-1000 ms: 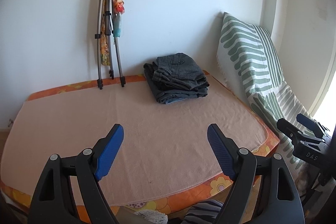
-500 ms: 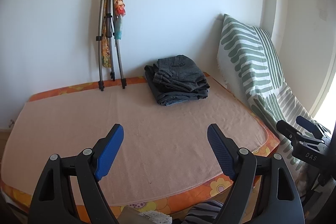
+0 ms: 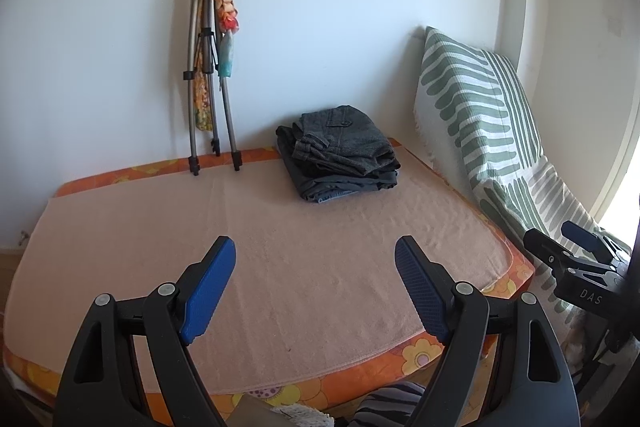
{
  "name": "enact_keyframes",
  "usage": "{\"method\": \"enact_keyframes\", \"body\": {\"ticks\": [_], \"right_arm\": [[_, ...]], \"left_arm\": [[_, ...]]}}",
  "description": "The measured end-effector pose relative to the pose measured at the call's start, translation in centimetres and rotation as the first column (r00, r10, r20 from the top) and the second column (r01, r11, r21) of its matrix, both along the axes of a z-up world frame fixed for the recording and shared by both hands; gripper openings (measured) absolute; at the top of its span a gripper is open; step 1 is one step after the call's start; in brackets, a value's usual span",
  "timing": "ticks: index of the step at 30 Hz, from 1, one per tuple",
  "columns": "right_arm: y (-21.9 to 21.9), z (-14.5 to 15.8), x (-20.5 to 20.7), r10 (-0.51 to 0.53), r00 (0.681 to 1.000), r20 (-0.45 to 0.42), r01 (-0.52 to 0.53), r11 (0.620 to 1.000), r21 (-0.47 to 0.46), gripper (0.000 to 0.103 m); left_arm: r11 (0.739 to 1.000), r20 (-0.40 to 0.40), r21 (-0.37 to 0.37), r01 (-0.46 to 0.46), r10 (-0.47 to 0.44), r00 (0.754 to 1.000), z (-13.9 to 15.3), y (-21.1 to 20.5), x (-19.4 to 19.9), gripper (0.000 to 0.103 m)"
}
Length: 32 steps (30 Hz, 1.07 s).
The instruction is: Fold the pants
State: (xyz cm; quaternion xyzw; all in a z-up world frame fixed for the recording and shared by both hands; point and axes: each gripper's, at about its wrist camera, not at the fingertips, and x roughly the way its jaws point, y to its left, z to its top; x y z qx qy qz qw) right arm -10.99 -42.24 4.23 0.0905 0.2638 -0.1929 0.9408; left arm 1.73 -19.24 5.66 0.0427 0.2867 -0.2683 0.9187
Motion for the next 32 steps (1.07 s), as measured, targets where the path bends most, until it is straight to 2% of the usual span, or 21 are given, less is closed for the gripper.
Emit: {"method": "enact_keyframes", "body": {"ticks": [32], "right_arm": [[0.68, 0.05, 0.42, 0.015, 1.000, -0.010, -0.015, 1.000, -0.007, 0.103]], "left_arm": [[1.000, 0.011, -0.008, -0.028, 0.028, 1.000, -0.02, 0.82, 0.22, 0.082]]}}
